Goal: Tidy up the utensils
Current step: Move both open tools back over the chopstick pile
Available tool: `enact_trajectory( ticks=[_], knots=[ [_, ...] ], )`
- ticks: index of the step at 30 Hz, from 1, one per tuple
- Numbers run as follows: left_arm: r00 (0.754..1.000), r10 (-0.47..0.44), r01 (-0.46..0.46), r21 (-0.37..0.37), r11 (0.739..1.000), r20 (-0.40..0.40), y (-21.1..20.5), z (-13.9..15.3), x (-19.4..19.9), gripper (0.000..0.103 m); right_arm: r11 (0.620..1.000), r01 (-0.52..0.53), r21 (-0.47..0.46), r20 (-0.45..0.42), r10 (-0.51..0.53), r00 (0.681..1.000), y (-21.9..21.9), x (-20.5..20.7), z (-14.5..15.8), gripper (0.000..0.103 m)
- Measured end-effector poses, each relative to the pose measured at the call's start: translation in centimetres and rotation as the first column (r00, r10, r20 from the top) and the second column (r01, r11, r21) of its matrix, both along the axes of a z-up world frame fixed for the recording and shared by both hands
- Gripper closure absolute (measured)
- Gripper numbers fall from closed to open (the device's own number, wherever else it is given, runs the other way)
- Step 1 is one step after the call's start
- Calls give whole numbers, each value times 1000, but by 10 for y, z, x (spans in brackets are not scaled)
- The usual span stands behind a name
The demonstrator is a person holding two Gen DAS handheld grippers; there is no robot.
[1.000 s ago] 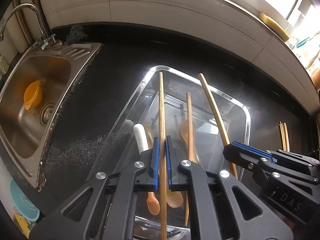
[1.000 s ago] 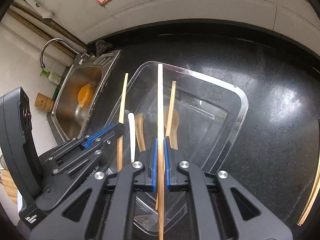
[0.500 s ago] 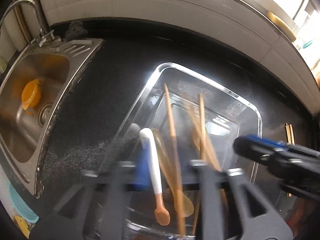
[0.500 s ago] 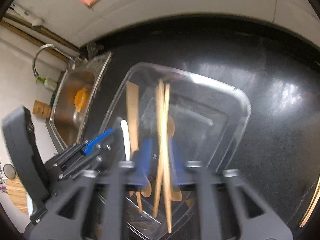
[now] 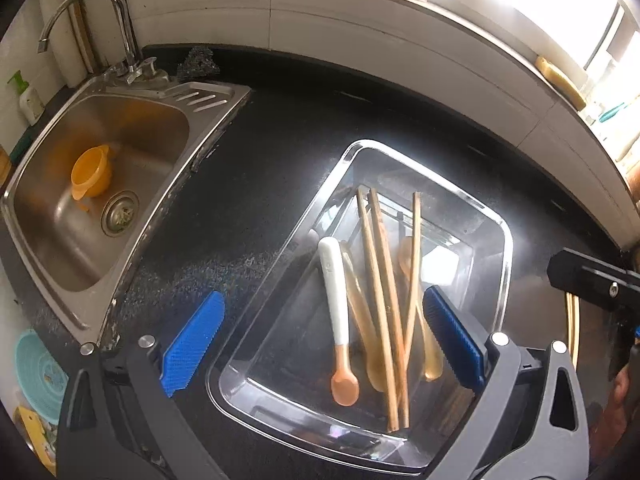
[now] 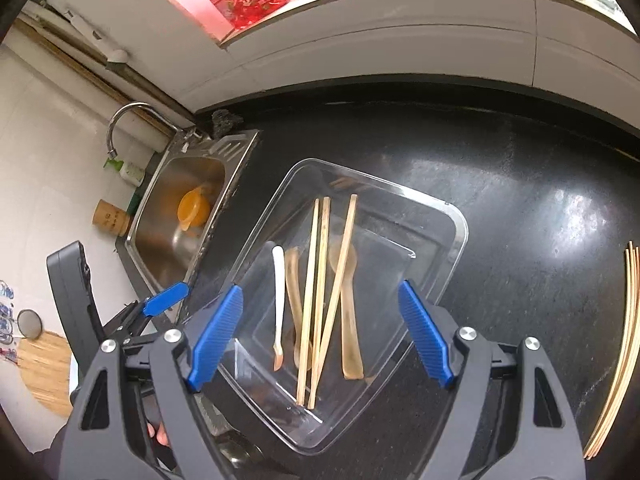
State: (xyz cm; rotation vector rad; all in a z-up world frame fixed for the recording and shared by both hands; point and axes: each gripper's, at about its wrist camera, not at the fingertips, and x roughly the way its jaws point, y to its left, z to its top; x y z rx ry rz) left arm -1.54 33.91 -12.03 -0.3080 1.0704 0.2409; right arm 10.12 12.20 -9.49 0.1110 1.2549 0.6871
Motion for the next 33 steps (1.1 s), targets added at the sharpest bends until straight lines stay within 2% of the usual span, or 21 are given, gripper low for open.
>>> enact_trajectory(
  ticks=[7, 13, 17, 21, 29, 33],
  knots=[
    [1000, -1, 1, 15, 1000, 21, -19, 13, -3, 6, 1000, -4, 1, 34, 4, 999, -20, -8, 17, 25],
    [998, -21, 19, 48, 999, 51, -53, 30, -4, 6, 1000, 28, -9, 75, -27, 997, -67, -15, 32, 25],
    [995, -69, 66, 51, 997, 65, -96, 36, -1, 6, 997, 79, -26, 97, -76, 992, -119, -18, 38, 25],
    [990, -123, 121, 26, 992, 69, -158, 34, 6, 6, 985, 156, -68, 132, -146, 980, -197, -21, 46, 25],
    [954, -294, 292, 30, 956, 53, -299, 20, 20, 6, 950, 279, -142, 189, -251, 949, -334, -33, 48, 25],
    [942, -333, 330, 60, 942, 38, -350, 4, 29, 6, 937, 316, -145, 184, -289, 940, -377, -35, 44, 25]
  ],
)
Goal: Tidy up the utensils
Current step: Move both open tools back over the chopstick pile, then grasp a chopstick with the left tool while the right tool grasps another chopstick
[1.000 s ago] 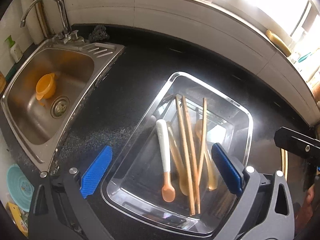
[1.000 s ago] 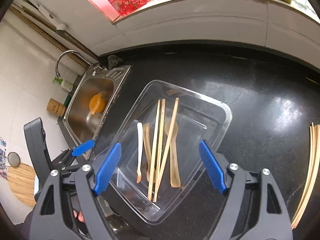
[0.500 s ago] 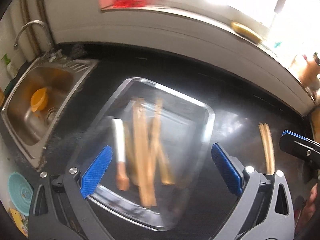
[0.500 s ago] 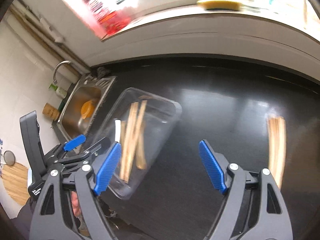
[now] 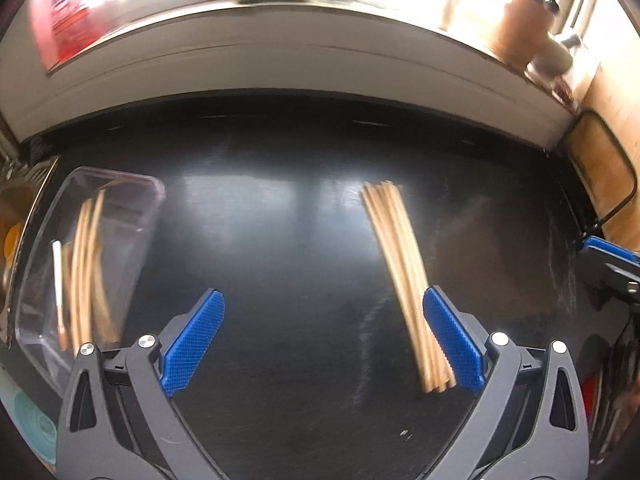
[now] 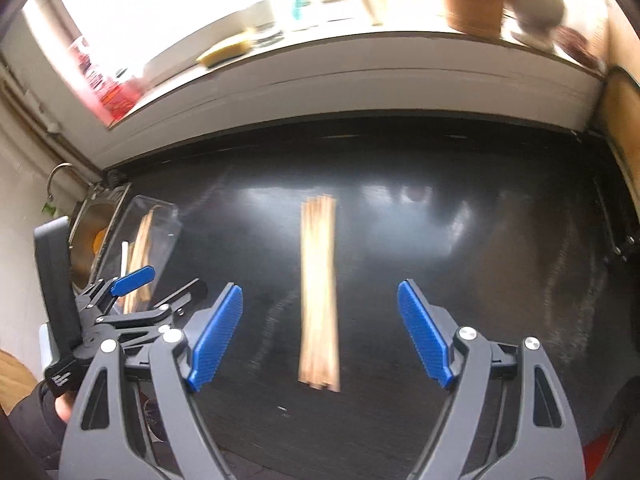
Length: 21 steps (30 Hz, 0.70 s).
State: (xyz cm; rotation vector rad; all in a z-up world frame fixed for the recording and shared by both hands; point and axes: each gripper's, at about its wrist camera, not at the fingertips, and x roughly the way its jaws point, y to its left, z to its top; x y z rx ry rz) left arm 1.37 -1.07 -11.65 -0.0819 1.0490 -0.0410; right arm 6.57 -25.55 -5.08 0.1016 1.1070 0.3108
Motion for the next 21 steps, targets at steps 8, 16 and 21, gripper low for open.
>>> enact_trajectory(
  ticks=[8, 16, 21],
  knots=[
    [999, 13, -8, 104, 995, -45, -45, -63, 28, 6, 1000, 29, -12, -26, -30, 999, -44, -4, -15, 25],
    [994, 56, -48, 96, 994, -91, -43, -103, 43, 6, 999, 29, -45, -69, -32, 997, -57, 0, -34, 25],
    [998, 31, -25, 96, 995, -62, -45, -106, 48, 6, 998, 4, -61, -89, -9, 996, -42, 15, -51, 25]
  ],
)
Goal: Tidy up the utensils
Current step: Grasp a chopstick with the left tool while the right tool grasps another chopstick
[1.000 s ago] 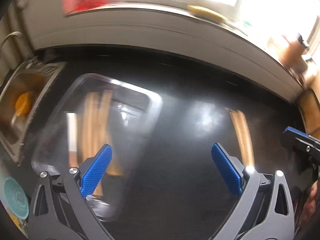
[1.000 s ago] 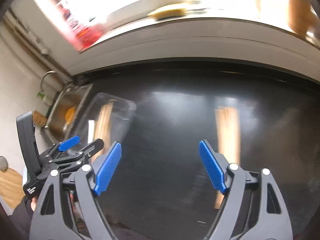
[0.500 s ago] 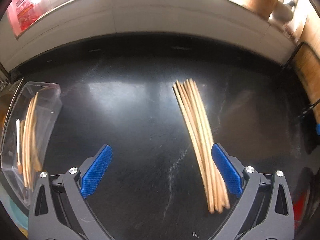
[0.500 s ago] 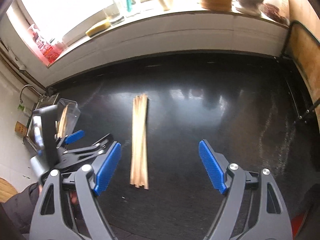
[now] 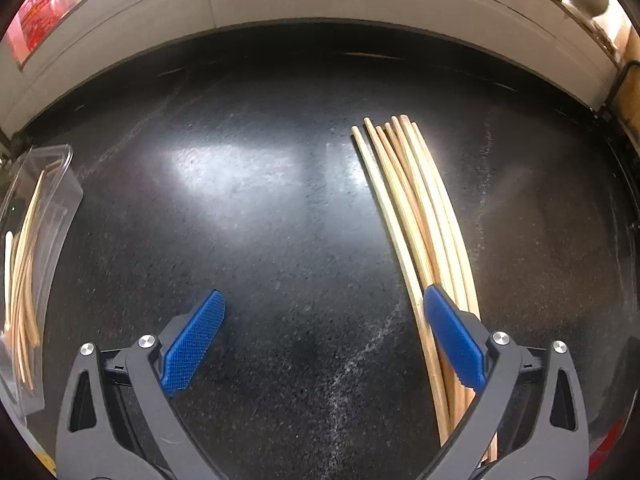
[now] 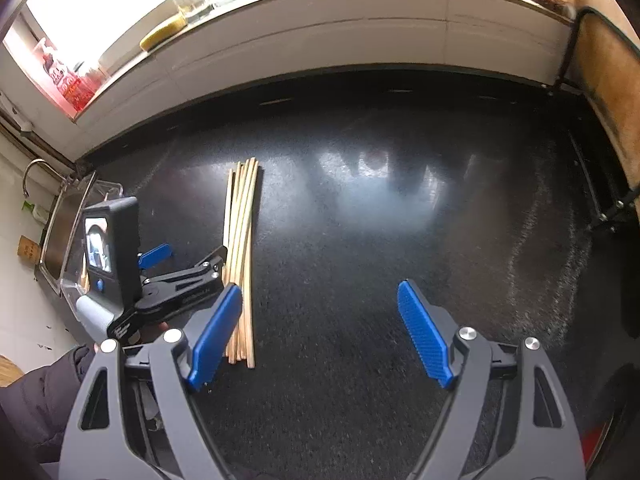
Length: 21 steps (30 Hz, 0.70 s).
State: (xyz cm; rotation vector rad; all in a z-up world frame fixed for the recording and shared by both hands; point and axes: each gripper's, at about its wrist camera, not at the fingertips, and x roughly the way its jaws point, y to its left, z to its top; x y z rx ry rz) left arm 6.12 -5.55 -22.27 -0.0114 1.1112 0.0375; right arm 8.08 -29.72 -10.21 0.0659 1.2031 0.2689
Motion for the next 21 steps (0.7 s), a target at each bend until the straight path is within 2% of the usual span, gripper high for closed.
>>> enact_trajectory(
  ticks=[2, 7, 11, 13, 20, 21],
  knots=[
    [1000, -11, 11, 25, 1000, 12, 0, -3, -1, 5, 1000, -28, -12, -2, 28, 1000, 15, 11, -13, 25],
    [999, -45, 45, 23, 999, 20, 13, -1, -7, 5, 990, -124, -74, -1, 124, 992, 53, 33, -52, 25],
    [999, -42, 42, 24, 999, 21, 32, 0, -12, 5, 981, -154, -120, -13, 154, 988, 70, 43, -81, 25],
    [999, -48, 48, 22, 999, 15, 42, 1, -13, 5, 974, -164, -155, -15, 164, 986, 78, 45, -91, 25],
    [998, -66, 66, 21, 998, 16, 54, 1, -9, 5, 972, -153, -178, -6, 155, 988, 93, 48, -101, 25],
    [997, -69, 68, 21, 997, 19, 55, 1, -8, 5, 966, -152, -207, -8, 153, 988, 94, 48, -103, 25]
  ],
)
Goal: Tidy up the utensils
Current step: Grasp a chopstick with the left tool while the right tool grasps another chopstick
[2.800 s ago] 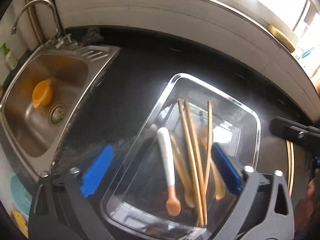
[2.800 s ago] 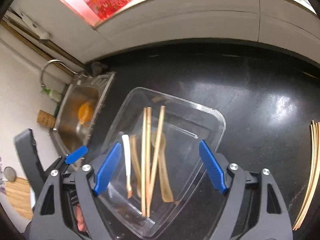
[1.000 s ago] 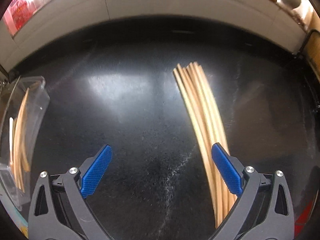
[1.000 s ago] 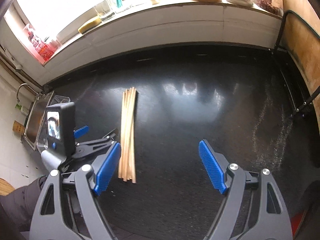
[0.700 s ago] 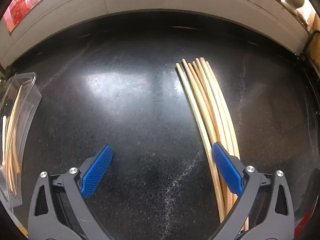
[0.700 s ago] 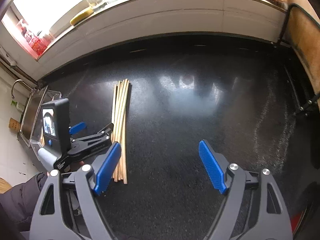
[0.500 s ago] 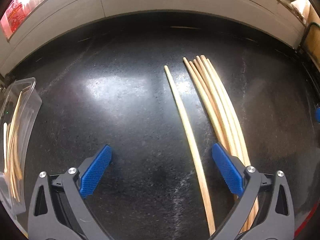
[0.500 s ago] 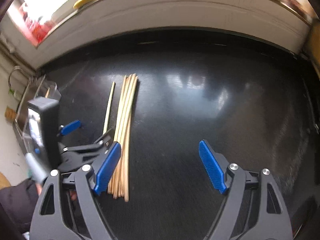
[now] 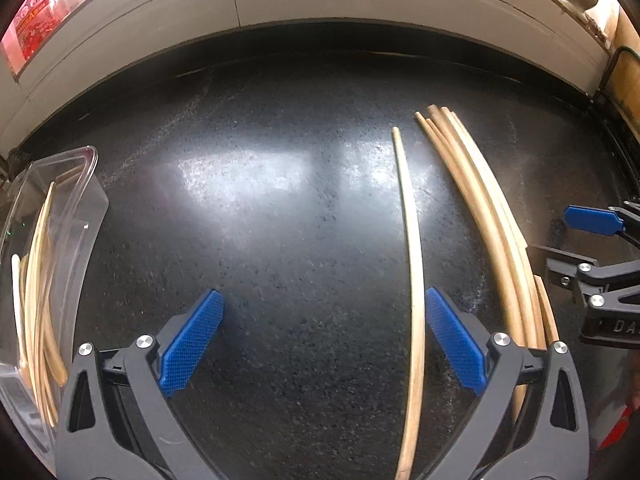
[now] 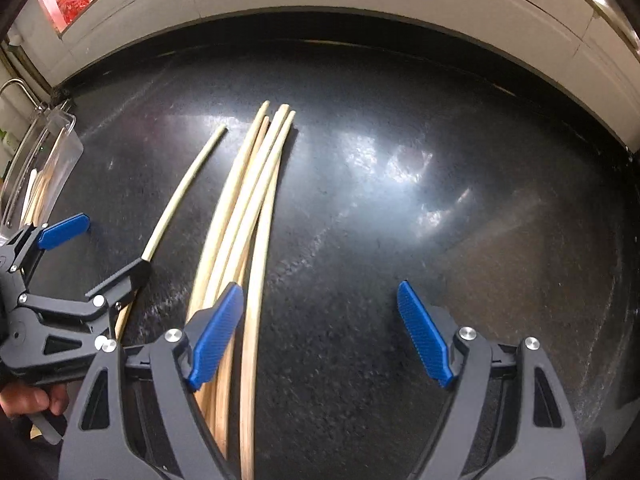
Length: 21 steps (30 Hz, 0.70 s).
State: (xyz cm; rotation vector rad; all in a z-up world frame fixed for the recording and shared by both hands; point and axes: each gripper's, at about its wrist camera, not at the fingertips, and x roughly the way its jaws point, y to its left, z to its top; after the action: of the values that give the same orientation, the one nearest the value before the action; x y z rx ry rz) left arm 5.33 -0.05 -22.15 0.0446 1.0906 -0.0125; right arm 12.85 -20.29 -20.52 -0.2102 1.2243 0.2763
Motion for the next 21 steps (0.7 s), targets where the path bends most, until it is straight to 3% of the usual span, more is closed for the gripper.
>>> enact_trajectory(
  ticks=[6, 8, 10, 13, 16, 18, 19, 20, 21],
  knots=[
    [1000, -16, 16, 2, 1000, 17, 1, -1, 8, 5, 1000, -20, 4, 47, 20, 999, 3, -6, -3, 31],
    [1000, -21, 21, 2, 1000, 23, 0, -1, 12, 5, 1000, -28, 7, 58, 27, 998, 5, -7, -1, 41],
    [999, -28, 28, 3, 1000, 30, -2, -1, 15, 6, 999, -31, 9, 64, 30, 998, 9, -7, 1, 70],
    [998, -47, 47, 2, 999, 40, -9, 0, 19, 12, 1000, -5, 11, 54, 5, 999, 11, -2, 3, 89],
    [996, -74, 74, 4, 997, 59, -18, 5, 22, 38, 1000, 21, 15, 29, -22, 999, 8, 3, 6, 95],
    [993, -104, 104, 7, 995, 64, -25, 8, 23, 68, 999, 41, 28, 14, -41, 999, 5, 3, 6, 95],
    [992, -110, 110, 10, 994, 64, -26, 9, 24, 75, 998, 53, 34, 8, -54, 999, 3, 3, 6, 95],
    [992, -106, 105, 18, 994, 62, -26, 10, 24, 90, 997, 62, 41, 0, -62, 998, 0, 6, 5, 95],
    [993, -98, 97, 14, 995, 59, -24, 11, 25, 95, 996, 76, 50, -9, -76, 997, -2, 6, 6, 95]
  ],
)
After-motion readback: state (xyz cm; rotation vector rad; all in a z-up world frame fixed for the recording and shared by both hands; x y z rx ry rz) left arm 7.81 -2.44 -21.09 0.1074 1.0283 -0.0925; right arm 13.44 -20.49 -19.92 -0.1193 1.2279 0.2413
